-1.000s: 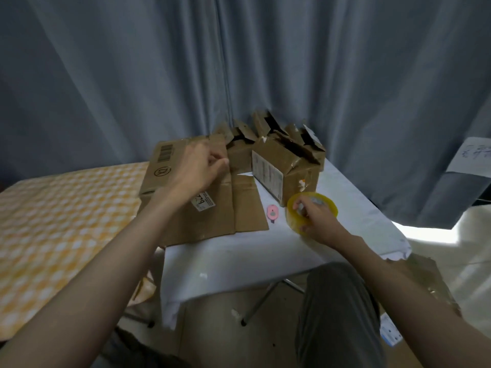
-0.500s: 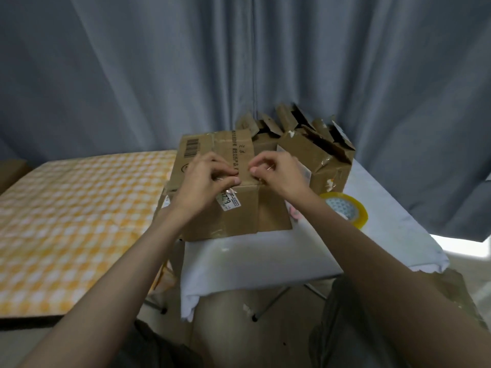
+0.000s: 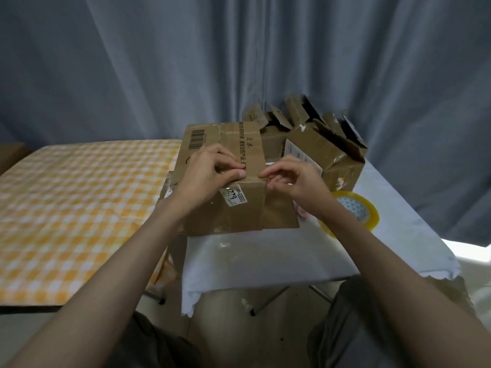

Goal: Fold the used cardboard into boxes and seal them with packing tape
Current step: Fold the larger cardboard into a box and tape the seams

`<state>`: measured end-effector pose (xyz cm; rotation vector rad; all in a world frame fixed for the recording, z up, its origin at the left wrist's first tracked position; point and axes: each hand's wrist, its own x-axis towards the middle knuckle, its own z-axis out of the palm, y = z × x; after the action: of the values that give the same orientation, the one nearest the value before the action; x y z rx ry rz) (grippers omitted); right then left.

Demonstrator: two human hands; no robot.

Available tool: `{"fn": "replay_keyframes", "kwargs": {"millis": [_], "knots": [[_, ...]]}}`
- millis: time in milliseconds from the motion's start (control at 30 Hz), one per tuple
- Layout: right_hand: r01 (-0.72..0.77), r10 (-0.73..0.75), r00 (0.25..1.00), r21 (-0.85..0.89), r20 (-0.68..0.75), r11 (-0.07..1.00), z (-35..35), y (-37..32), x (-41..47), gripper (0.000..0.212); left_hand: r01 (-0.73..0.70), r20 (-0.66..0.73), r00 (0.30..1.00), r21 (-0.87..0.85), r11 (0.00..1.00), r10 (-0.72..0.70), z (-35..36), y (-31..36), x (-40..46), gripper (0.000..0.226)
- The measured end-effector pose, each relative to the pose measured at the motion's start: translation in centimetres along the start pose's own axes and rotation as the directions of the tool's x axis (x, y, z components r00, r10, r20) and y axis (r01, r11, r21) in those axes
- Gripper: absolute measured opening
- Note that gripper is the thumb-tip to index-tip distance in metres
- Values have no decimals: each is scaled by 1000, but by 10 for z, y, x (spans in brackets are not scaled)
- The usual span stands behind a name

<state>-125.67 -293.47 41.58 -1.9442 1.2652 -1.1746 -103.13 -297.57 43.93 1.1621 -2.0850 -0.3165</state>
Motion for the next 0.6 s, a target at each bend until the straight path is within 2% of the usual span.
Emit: {"fn": "replay_keyframes", "kwargs": {"millis": [167,267,333,433,600], "knots": [[149,-159,987,-186,-40,971,3,3,-2,17,-25,62,998,-44,999,27,-13,0,-1,17],[212,-225,974,-206,-41,955,1,5,-3,15,-78,13,997,-56,995,79,-38,-14,-8,16],[208,-223,974,-221,-43,953,-3,8,-2,14,-70,-42,997,10,997,71,-55,-30,-19,16],[205,-220,975,-232,-38,951,-4,12,-2,14,-29,-37,999,56,998,31,-73,-52,-37,21],[185,-201,978,-220,-54,958,4,11,-3,18,-67,-56,996,104,992,73,-78,-65,-57,37]]}}
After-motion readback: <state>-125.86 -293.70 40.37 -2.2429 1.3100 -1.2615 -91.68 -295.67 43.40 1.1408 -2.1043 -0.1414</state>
